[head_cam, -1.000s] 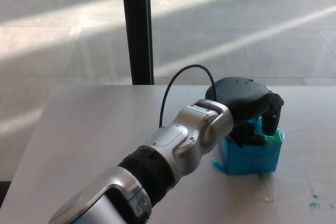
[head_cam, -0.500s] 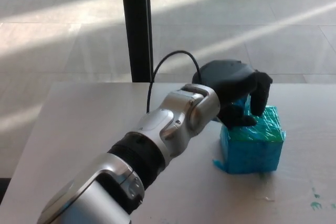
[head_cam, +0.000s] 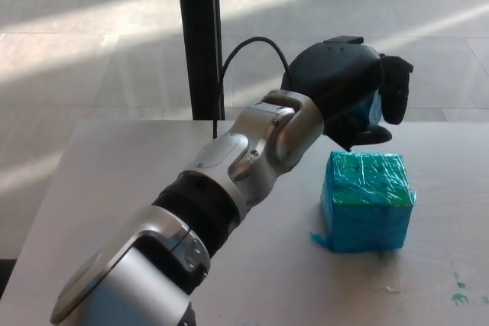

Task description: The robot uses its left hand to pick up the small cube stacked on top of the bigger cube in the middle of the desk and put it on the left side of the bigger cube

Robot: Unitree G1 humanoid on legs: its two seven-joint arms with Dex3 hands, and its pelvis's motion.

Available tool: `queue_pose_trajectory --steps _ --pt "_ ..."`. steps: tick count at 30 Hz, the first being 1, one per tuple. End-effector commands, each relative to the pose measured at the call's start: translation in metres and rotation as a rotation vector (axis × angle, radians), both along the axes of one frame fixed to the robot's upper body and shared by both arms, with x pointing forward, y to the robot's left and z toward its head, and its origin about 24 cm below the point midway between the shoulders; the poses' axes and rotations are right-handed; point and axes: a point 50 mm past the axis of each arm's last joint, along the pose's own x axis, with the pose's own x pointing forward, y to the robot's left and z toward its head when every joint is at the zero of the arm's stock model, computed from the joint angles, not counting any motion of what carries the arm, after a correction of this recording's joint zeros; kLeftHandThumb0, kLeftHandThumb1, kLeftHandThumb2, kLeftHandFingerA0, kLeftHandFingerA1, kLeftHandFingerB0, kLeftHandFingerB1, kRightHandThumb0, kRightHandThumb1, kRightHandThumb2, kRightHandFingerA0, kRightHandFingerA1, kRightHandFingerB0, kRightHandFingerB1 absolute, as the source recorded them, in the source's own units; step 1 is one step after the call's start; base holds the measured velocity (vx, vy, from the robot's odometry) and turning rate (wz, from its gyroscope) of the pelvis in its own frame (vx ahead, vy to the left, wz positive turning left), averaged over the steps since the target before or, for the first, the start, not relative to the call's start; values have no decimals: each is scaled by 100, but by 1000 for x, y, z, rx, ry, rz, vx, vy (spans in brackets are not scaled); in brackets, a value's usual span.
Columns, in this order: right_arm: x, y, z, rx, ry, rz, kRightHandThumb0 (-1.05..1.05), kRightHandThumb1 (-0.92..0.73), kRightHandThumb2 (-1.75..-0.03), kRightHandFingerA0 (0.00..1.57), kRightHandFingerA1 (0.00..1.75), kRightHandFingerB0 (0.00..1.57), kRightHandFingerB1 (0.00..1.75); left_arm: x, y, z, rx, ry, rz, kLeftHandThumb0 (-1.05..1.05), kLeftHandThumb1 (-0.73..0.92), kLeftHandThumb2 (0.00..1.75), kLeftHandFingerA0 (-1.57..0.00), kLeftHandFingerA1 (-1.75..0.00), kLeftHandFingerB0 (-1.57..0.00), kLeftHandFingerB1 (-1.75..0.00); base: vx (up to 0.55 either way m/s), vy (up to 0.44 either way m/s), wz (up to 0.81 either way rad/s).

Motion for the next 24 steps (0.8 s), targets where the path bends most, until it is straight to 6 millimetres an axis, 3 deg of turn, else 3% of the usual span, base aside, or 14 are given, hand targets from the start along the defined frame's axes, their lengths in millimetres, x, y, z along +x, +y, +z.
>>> queue_pose_trajectory --steps 1,2,5,6,9,10,12,13,14,18,19,20,21,24 --pt "-4 -2 -1 -14 12 -2 -34 -76 -62 65 63 61 48 3 8 16 -5 -80 12 -22 68 67 -83 -160 -72 -122 0 0 0" --pt "-4 -2 0 -15 11 7 -35 -76 -62 63 63 59 49 8 18 13 37 -81 38 -11 60 87 -84 -165 -72 -135 0 0 0" --pt "-3 1 1 -9 13 -17 -34 -76 -62 63 61 59 48 14 35 6 68 -47 83 -18 68 79 -82 -163 -71 -135 0 0 0" --pt "-3 1 2 -10 14 -12 -34 -76 -62 62 62 59 48 16 40 3 70 -36 98 -23 71 75 -77 -175 -67 -152 0 0 0" --pt "-5 0 1 -7 16 0 -36 -75 -62 63 63 59 48 19 53 -5 70 -13 126 -21 69 79 -80 -175 -68 -149 0 0 0" --pt "-5 -1 -1 -8 23 -12 -34 -74 -62 63 61 59 48 21 63 -9 105 0 149 -18 64 86 -81 -146 -81 -98 0 0 0" --pt "-4 -2 -3 0 20 -41 -33 -73 -61 64 63 62 48 23 80 -15 136 6 178 -14 64 84 -83 -163 -72 -131 0 0 0" --pt "-4 -2 -3 1 19 -43 -33 -73 -61 64 63 62 48 23 81 -16 137 7 179 -14 64 84 -83 -163 -72 -131 0 0 0" --pt "-5 -2 -2 -2 15 -29 -33 -75 -61 65 66 60 49 23 88 -21 137 13 191 -15 57 96 -84 -175 -76 -157 0 0 0" --pt "-7 -2 -1 -14 18 -18 -34 -72 -62 64 59 59 48 20 112 -42 141 41 232 -18 62 94 -82 -175 -73 -155 0 0 0" --pt "-7 -2 -1 2 16 -45 -33 -71 -61 63 60 60 48 17 117 -50 135 62 246 -23 67 84 -85 -167 -74 -125 0 0 0" --pt "-6 -2 -1 1 20 -43 -33 -71 -61 62 60 60 48 15 119 -54 143 63 245 -21 66 83 -84 -174 -72 -143 0 0 0" --pt "-5 -1 -1 3 13 -45 -34 -70 -61 62 61 59 48 15 120 -56 146 91 249 -20 66 85 -81 -175 -70 -150 0 0 0" --pt "-5 -1 0 14 4 -43 -33 -70 -61 62 62 59 49 11 121 -65 138 112 255 -20 69 85 -78 -174 -69 -149 0 0 0"
